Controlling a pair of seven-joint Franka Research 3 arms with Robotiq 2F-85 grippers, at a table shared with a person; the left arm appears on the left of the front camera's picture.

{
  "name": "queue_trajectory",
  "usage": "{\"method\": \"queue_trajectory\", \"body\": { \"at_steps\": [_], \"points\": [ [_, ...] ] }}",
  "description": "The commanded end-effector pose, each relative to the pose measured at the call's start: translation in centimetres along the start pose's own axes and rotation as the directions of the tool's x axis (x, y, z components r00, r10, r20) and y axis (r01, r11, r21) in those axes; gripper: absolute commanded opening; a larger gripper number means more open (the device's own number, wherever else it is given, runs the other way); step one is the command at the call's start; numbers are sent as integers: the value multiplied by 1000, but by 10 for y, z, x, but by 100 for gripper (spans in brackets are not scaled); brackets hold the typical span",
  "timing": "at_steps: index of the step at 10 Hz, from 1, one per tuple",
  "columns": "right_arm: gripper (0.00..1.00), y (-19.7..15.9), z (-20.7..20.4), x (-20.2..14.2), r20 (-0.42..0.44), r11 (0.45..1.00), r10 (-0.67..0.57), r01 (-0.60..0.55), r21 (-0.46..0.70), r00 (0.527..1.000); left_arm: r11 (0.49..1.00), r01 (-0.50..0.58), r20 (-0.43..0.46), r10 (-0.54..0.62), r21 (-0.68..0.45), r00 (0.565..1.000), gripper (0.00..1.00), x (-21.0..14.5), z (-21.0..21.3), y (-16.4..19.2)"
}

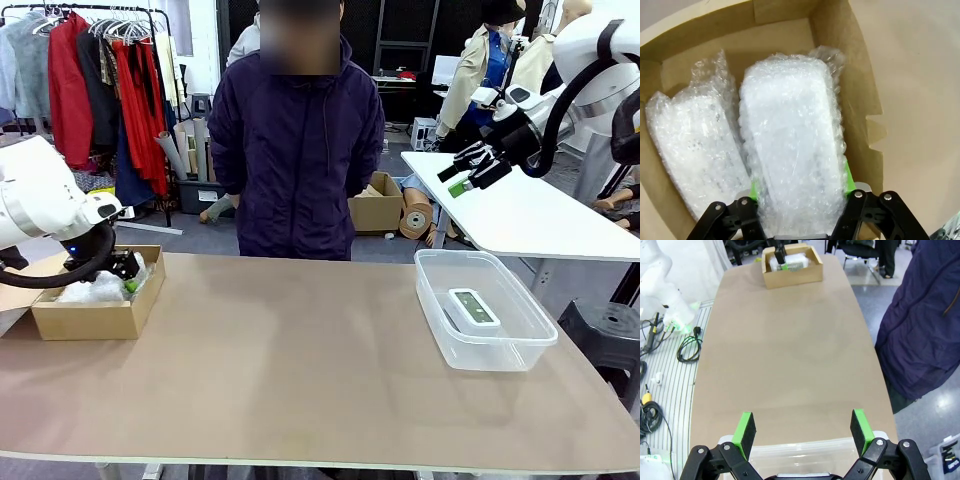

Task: Separate and place wrapped and unwrapped clocks.
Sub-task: If the picked Digital clock is wrapped, place it in the Package Box ; if not, place it in the Organizing box.

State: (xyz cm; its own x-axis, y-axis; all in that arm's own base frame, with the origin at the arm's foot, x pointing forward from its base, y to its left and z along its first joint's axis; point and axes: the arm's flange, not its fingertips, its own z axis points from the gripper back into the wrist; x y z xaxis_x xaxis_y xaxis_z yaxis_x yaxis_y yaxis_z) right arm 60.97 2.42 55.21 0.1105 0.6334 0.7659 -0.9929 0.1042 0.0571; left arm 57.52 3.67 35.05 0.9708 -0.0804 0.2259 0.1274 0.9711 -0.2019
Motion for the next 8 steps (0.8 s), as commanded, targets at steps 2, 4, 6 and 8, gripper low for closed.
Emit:
{"method": "queue_trajectory", "body": {
  "at_steps": [2,4,6,8],
  "points": [
    [100,3,0,2,-1,1000,5,-5,1,1000,999,-37,-9,37,8,999,100,4,4,5],
    [100,3,0,2,-1,1000,5,-5,1,1000,999,-37,1,37,7,999,100,6,10,2],
    [100,3,0,2,-1,1000,5,-5,1,1000,998,-56,9,56,11,998,100,9,24,-4],
    [100,3,0,2,-1,1000,5,-5,1,1000,996,-84,8,84,-11,996,100,10,35,-12]
  ]
}}
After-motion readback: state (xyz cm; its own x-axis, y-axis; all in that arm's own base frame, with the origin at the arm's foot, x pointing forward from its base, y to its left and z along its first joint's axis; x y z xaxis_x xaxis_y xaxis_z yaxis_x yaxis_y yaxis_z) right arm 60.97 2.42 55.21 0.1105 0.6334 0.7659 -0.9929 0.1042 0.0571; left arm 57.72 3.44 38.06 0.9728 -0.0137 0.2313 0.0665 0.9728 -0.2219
